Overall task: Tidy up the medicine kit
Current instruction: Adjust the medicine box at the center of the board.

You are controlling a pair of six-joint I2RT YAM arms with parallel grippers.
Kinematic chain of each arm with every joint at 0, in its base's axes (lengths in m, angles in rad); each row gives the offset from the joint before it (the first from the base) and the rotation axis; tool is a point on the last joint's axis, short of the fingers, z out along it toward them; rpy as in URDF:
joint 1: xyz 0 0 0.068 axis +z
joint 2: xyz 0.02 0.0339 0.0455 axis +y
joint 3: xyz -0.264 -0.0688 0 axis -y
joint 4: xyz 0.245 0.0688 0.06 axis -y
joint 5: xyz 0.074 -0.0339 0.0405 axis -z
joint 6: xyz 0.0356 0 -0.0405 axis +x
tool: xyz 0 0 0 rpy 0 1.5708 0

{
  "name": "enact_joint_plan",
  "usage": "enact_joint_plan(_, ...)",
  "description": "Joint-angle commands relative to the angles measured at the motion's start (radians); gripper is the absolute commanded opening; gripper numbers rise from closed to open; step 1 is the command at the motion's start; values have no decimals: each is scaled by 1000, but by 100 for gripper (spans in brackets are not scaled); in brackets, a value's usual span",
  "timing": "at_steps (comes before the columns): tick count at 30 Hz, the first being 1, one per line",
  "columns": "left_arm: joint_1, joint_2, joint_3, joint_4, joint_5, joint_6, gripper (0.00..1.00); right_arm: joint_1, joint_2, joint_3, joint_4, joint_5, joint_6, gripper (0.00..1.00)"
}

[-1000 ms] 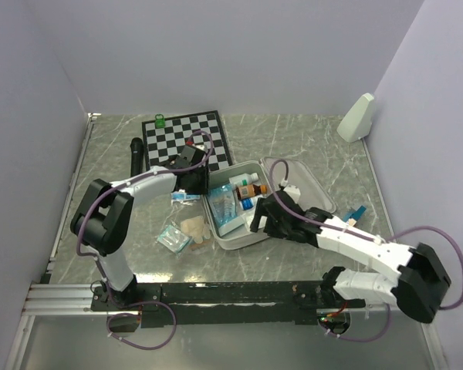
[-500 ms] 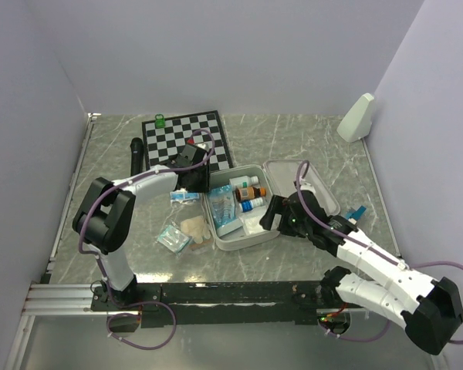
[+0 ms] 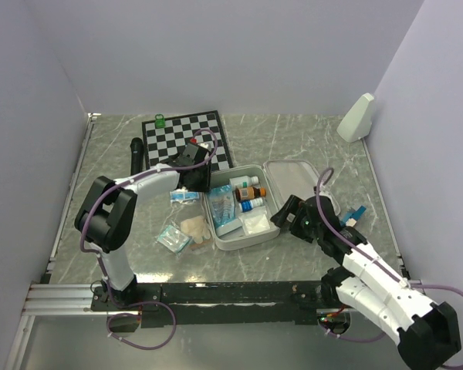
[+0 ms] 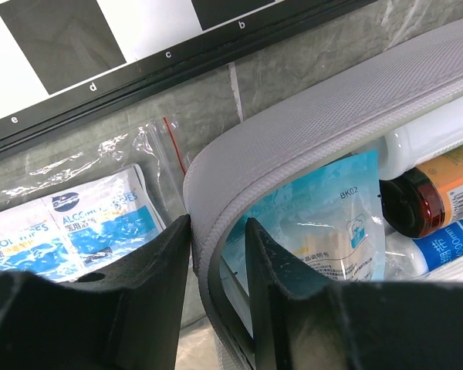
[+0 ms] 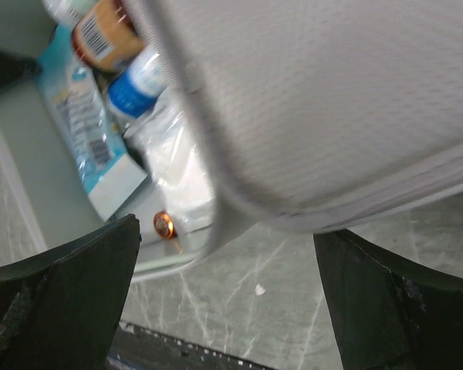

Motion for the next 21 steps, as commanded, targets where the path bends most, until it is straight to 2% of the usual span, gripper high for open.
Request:
enact_joint_plan(1,3,18,12,23,-23,41,38,-117,-19,-59,120,-72,58,100)
enact_joint_plan(8,3,18,-2,35,-20,51,37,-237,59,-58,201,-105,52,100)
enact_joint_plan(16,3,18,-5,38,-31,70,36,-289,10,-45,313,-45,0,100)
enact_joint_plan(21,1,20,-7,40,-31,76,35,-292,-78,-42,359,-4,-38,99)
